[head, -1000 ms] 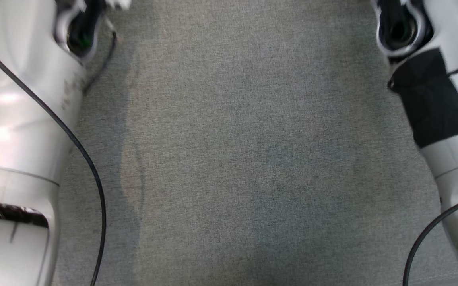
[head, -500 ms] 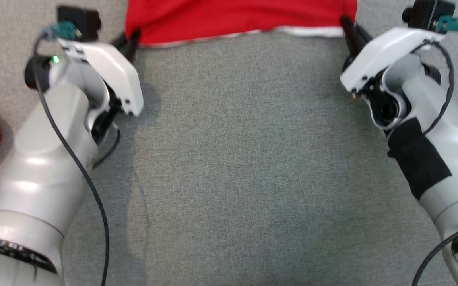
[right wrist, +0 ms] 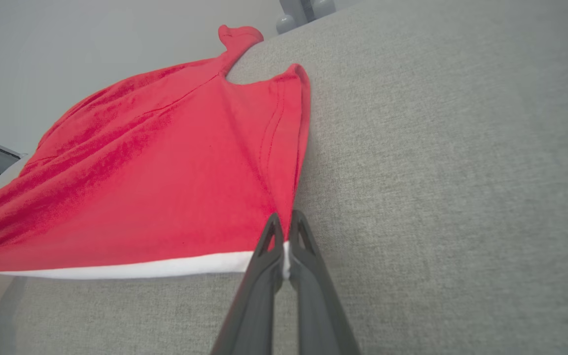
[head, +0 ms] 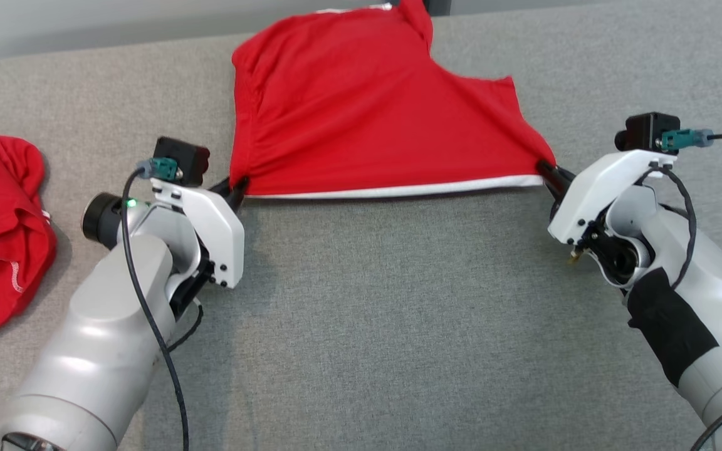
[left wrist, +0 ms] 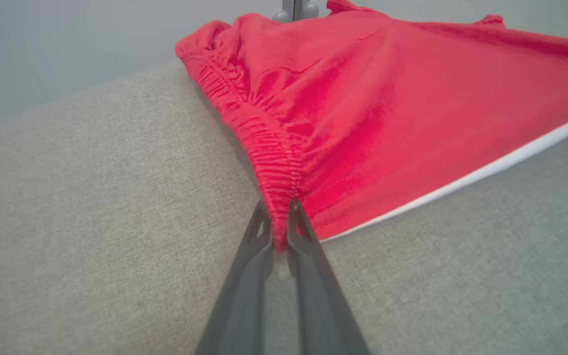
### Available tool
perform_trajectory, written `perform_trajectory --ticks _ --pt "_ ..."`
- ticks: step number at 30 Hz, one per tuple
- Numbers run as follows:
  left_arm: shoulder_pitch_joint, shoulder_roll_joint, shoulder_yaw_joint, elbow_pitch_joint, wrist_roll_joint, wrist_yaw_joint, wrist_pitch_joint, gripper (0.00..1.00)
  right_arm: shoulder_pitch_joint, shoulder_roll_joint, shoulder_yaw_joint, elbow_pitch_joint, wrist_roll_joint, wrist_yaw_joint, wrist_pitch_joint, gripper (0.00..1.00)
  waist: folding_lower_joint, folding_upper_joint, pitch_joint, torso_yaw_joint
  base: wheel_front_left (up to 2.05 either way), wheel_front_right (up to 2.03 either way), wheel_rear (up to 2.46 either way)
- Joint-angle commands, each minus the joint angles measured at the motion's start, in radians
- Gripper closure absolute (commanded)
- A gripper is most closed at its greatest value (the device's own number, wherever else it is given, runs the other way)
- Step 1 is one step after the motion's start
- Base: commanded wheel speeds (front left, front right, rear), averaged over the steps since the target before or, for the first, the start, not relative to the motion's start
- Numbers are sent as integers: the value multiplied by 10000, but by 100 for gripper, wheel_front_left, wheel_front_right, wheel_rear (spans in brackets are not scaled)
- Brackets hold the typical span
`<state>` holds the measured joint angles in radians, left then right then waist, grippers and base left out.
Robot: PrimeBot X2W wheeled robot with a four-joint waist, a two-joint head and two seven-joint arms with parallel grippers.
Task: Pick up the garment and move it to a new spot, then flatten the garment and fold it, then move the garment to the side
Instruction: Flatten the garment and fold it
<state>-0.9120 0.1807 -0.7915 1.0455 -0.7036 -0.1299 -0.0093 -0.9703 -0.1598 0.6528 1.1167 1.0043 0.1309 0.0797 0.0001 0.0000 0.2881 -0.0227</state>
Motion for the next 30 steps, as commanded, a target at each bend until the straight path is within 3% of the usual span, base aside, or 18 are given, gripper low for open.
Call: perform_trajectory --ticks 1,18,30 --pt "209 102 -82 31 -105 -3 -51 100 263 -148 -24 -8 207 -3 123 100 -1 0 -327 -6 0 0 0" --pt "2425 373 -1022 -711 -1193 -2 67 100 2157 -1122 1067 -1291 1148 -5 1593 100 -1 0 -2138 66 0 0 0" --pt "4029 967 -1498 -2413 -1819 2 365 100 3510 -2219 1530 -2709 2216 -3 3049 100 -1 0 -2966 247 0 0 0"
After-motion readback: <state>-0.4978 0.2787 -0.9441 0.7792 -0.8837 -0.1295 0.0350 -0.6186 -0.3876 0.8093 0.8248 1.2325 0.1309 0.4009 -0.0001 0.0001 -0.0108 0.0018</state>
